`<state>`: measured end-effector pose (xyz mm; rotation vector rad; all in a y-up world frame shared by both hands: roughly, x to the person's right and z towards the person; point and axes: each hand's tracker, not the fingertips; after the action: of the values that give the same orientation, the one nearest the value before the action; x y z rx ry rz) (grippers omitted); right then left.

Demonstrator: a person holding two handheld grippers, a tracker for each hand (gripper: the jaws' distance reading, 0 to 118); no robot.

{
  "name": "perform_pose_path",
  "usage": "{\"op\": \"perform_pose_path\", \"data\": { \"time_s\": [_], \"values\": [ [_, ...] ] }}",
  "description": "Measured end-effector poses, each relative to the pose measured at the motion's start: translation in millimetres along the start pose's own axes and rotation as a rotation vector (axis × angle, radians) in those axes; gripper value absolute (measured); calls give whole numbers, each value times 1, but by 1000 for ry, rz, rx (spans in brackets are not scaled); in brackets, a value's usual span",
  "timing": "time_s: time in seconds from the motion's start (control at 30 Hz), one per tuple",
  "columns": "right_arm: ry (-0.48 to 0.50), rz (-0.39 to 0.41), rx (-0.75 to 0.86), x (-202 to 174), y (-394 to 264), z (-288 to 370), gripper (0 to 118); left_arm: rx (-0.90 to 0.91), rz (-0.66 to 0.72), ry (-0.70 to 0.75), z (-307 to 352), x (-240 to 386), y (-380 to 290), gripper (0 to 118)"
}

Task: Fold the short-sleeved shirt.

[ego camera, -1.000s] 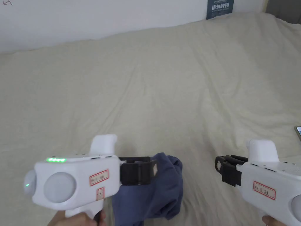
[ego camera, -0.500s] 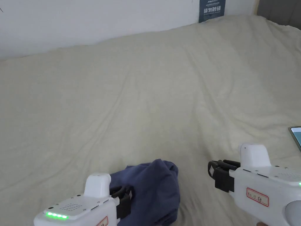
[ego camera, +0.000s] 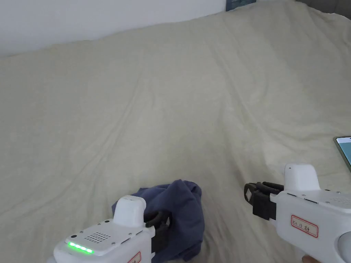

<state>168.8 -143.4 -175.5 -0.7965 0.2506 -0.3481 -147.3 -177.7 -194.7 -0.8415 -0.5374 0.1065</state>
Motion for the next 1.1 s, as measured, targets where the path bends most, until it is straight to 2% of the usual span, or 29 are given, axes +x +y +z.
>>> {"op": "perform_pose_path", "data": {
  "time_s": [0.07,0.2,0.37,0.6,0.8,0.97,1.1],
  "values": [
    [-2,4,-2,1,0,0,5,6,11,-27,-10,5,-1,0],
    [-3,5,-4,4,0,0,5,-21,-51,-56,-29,20,-3,0],
    [-5,-7,0,9,3,0,5,-59,-28,-118,-53,36,-9,0],
    [-8,0,3,10,5,1,5,-144,-112,-170,-71,65,-18,0],
    [-3,17,10,3,8,6,5,-90,-52,-221,-34,60,-12,0],
    [16,46,16,-12,10,9,5,-18,73,-195,18,26,-4,0],
    [39,81,8,-30,9,5,5,64,121,-67,63,-3,-14,0]
  ]
}}
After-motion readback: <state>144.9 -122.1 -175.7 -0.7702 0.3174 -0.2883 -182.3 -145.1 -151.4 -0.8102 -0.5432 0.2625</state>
